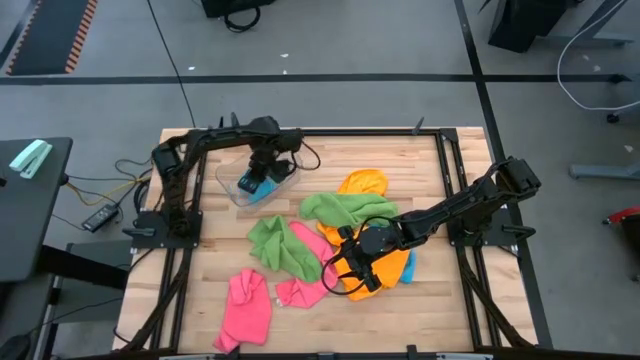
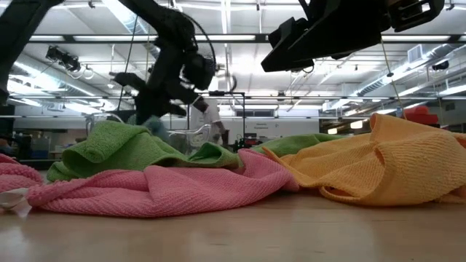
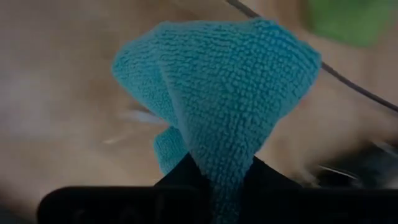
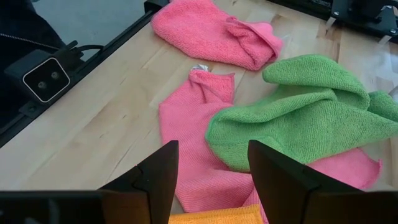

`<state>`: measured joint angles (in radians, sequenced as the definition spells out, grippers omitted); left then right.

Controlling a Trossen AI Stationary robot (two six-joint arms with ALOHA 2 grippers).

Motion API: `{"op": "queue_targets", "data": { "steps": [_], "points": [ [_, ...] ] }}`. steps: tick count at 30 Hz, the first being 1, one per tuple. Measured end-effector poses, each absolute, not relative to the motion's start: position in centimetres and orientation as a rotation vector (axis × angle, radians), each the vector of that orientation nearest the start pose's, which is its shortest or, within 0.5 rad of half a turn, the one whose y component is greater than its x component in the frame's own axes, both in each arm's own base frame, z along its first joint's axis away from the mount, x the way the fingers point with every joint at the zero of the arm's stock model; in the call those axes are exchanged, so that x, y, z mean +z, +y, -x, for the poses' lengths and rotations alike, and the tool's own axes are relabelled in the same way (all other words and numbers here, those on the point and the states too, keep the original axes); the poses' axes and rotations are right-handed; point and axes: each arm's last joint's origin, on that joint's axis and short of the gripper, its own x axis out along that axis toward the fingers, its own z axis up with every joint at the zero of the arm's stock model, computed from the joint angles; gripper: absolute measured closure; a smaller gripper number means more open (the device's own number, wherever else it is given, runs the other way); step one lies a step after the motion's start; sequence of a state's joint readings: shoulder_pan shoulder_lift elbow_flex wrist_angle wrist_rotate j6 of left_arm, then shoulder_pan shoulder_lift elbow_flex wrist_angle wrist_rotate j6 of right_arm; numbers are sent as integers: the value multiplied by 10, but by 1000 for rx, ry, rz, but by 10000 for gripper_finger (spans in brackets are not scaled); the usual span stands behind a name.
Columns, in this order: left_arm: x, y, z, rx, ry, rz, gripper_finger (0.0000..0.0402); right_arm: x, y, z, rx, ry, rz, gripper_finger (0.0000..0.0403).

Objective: Fold microfiber towels
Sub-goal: Put the left blue microfiber towel into the transparent bin

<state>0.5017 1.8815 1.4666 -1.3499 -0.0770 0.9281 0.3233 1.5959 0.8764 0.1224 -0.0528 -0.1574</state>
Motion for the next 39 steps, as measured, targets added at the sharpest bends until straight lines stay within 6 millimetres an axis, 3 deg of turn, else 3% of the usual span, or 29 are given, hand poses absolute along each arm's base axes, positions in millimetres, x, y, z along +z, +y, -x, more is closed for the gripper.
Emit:
{"op": "queue_targets", "data": {
  "steps": [6, 15, 23, 33, 39],
  "points": [
    [246, 160, -296, -142, 1555, -491, 370, 197, 106, -313, 408, 569, 220, 201],
    [223, 137, -293, -16, 1517, -719, 370, 194, 107, -311, 398, 607, 180, 201],
    [229, 119, -263, 229, 1282, -901, 370, 195, 118, -307, 365, 600, 213, 201],
    [178, 103, -238, 255, 1185, -1050, 370, 196, 120, -307, 339, 580, 205, 201],
    [167, 102, -231, 236, 1183, -1052, 360, 197, 120, -308, 346, 569, 226, 201]
  ]
}}
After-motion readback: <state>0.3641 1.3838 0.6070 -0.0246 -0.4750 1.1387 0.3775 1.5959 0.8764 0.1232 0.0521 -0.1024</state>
